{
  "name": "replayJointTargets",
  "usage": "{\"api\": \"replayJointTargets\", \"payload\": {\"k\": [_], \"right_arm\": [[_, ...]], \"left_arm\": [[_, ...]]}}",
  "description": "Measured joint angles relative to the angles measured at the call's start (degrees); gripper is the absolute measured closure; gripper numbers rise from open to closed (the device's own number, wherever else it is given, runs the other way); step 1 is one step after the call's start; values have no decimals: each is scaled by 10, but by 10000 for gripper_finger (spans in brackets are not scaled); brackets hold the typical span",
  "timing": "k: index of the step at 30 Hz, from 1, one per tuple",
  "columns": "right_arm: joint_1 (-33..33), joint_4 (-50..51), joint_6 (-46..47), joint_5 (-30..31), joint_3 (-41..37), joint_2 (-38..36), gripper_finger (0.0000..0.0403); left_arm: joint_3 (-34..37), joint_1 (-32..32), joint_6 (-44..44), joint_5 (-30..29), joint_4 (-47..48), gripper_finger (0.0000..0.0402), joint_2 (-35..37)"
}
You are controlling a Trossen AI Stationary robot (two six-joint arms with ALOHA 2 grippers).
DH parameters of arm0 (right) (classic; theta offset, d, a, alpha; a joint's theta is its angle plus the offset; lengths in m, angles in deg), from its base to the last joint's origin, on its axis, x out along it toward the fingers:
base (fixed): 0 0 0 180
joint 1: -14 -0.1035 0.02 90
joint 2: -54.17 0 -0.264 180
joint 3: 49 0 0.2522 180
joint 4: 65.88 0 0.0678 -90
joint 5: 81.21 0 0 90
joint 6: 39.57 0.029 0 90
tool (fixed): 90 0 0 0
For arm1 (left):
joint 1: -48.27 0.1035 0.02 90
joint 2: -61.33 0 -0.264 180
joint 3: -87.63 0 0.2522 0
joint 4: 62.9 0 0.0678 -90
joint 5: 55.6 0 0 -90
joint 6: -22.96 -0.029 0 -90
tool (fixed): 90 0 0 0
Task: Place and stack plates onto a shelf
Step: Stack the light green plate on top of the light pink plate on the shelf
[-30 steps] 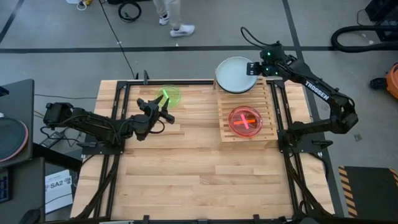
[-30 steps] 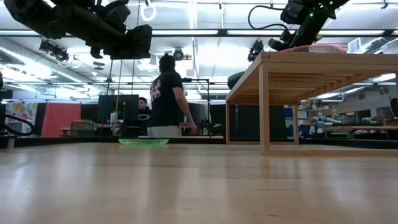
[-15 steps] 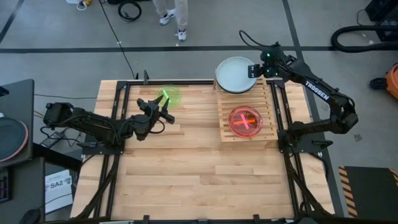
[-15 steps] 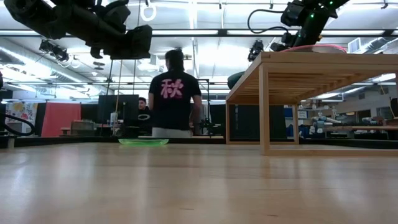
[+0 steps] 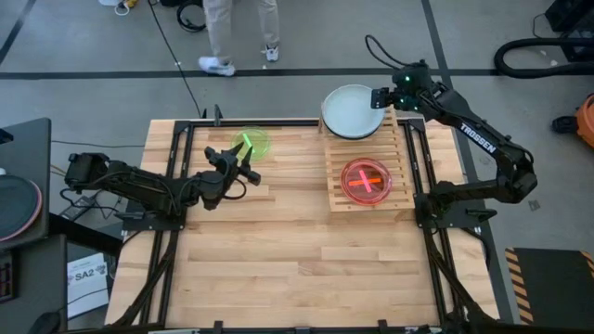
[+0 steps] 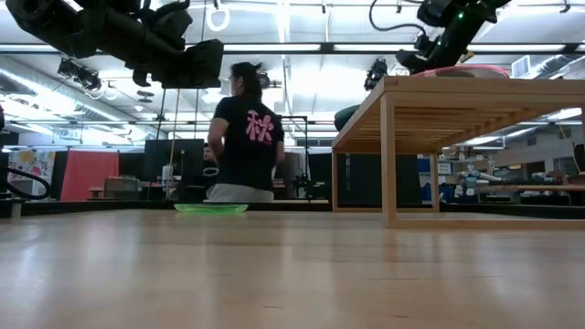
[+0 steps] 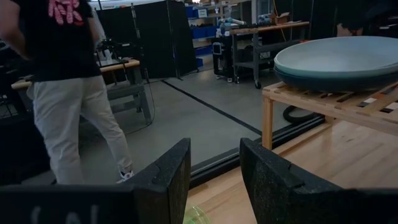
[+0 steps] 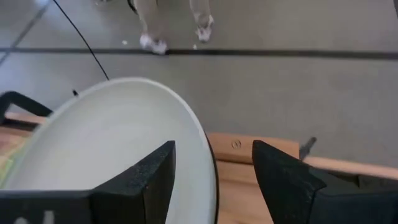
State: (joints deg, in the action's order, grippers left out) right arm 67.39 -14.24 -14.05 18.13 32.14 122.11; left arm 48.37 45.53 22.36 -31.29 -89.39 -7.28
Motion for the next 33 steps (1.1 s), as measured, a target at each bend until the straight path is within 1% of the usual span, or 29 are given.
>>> {"api": "replayJointTargets", "payload": {"k": [6, 11, 16, 22, 24, 27, 30, 33], "right_arm": [[-18, -22, -32, 0, 0, -31, 185], [-69, -23, -37, 0, 0, -53, 185], [-160, -22, -48, -1, 0, -57, 186], [-300, -23, -43, 0, 0, -49, 186], [-346, -23, -43, 11, 0, -44, 186], [-410, -24, -25, 36, 0, -36, 186], [-462, -25, -5, 58, 0, -24, 186], [-500, -28, 0, 72, 0, -9, 186]], "left_arm": [[0, 0, 0, 0, 0, 257, 0], [0, 0, 0, 0, 1, 257, 0], [0, 0, 0, 0, 3, 257, 0], [0, 0, -1, 0, 32, 257, 0], [0, 0, -1, 5, 42, 257, 0], [0, 7, -1, 63, 46, 257, 0], [0, 29, -1, 150, 46, 257, 0], [0, 62, -1, 237, 46, 257, 0]]}}
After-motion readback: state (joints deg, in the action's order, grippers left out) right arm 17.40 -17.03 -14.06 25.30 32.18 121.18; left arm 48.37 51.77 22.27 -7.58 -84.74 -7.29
